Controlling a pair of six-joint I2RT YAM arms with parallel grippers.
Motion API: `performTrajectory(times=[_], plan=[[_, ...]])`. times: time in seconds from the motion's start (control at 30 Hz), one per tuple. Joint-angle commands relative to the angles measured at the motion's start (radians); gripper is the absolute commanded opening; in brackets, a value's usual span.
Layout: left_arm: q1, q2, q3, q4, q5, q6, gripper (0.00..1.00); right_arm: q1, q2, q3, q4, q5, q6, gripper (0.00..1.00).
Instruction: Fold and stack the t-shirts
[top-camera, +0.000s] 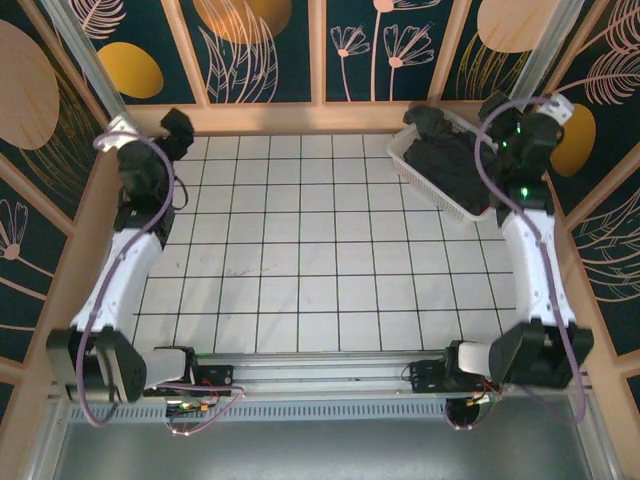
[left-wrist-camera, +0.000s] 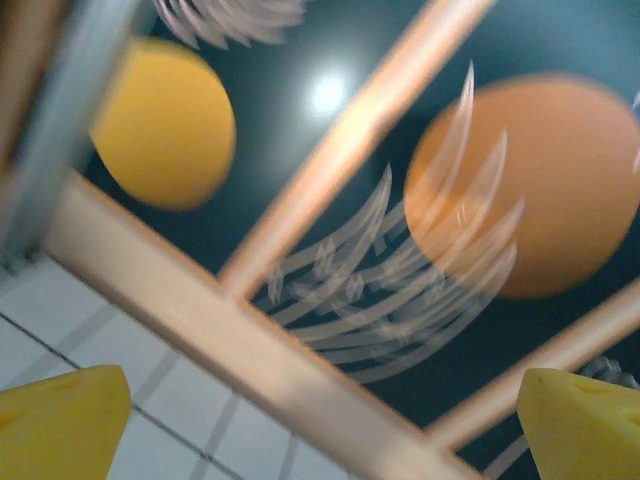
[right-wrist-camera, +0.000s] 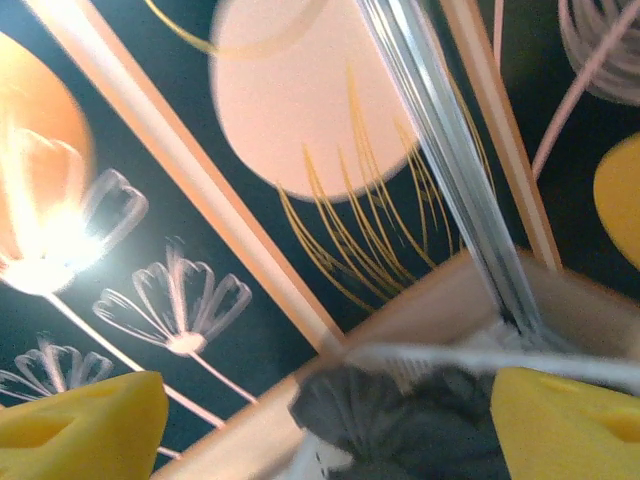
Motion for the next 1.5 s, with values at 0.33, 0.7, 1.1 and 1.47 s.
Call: performTrajectory(times=[0.33,0.7,1.1,1.47], plan=[[-0.370,0.172,0.073,-0.287,0.265,-0.019,0.76,-0.046,0.645,0.328,-0.536,-0.285,-0.044,0.78],[-0.404,0.133,0.087,-0.348,0.249,-0.017,0.42,-0.012,0.653,0.269,-0.351,-0.234,0.043,0.09],[-0.404,0.151,0.112,-0.383,0.185,-0.004,0.36,0.039,0.171,0.197,-0.156,-0.082,0.004,0.00],[-0.404,0.137,0.187,-0.559,-0.080,0.002,0.32,0.323,0.007,0.387,-0.069,-0.095,-0.076,0.00]])
